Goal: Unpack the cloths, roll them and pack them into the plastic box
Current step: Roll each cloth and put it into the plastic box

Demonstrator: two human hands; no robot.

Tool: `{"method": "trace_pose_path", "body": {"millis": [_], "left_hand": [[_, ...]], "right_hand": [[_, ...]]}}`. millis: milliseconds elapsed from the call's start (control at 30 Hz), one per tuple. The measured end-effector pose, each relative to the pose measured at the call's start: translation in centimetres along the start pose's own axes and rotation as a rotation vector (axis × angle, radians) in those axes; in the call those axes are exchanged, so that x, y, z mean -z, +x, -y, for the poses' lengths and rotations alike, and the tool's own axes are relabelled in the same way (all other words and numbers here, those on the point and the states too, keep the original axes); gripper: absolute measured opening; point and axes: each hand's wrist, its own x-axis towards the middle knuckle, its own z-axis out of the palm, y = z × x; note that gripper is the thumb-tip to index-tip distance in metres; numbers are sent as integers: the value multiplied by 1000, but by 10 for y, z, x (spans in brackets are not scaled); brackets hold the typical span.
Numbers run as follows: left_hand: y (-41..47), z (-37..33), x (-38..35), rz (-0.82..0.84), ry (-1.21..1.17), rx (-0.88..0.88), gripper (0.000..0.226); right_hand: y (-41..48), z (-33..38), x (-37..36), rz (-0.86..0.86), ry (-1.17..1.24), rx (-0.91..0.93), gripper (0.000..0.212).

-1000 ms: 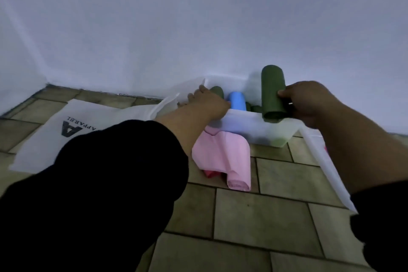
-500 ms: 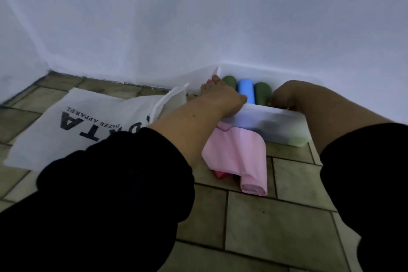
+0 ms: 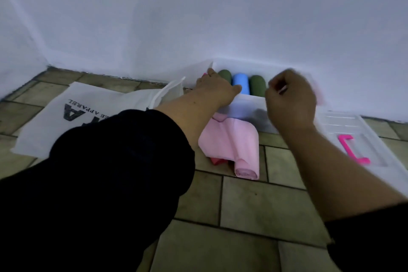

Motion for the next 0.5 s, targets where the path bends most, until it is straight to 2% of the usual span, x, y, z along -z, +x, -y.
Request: {"method": "trace_pose_path", "body": {"millis": [33,100,167,233,267,367,433,500], "left_hand": [[-4,1,0,-15,-18,12,98],[-16,5,2,-46,-35,-25,93],[-39,13,3,-69,-25,-95,83],[-69,27,0,-88,28,-175,68],[-86,37,-4,-60,73,-215,61],[-135,70,-27,158,268,-186,61],[-160,87,-45,268,412,-144,64],[-172,98,-61,327,484,-126,76]], "right_hand": [[-19,-1,2,65,-34,-50,7],[-57,-12,0,316,-116,-174,18],[-84,-20,-3,555,-160,-318,44],[-97,-23,-7,636,-173,-402,71],[-99,-23,-8,635,-180,-425,76],[-94,-21,-4,659,-210,-516,68],[-90,-22,8,694,-220,-584,54],[-89,-25,26,735,-217,-656,39]]}}
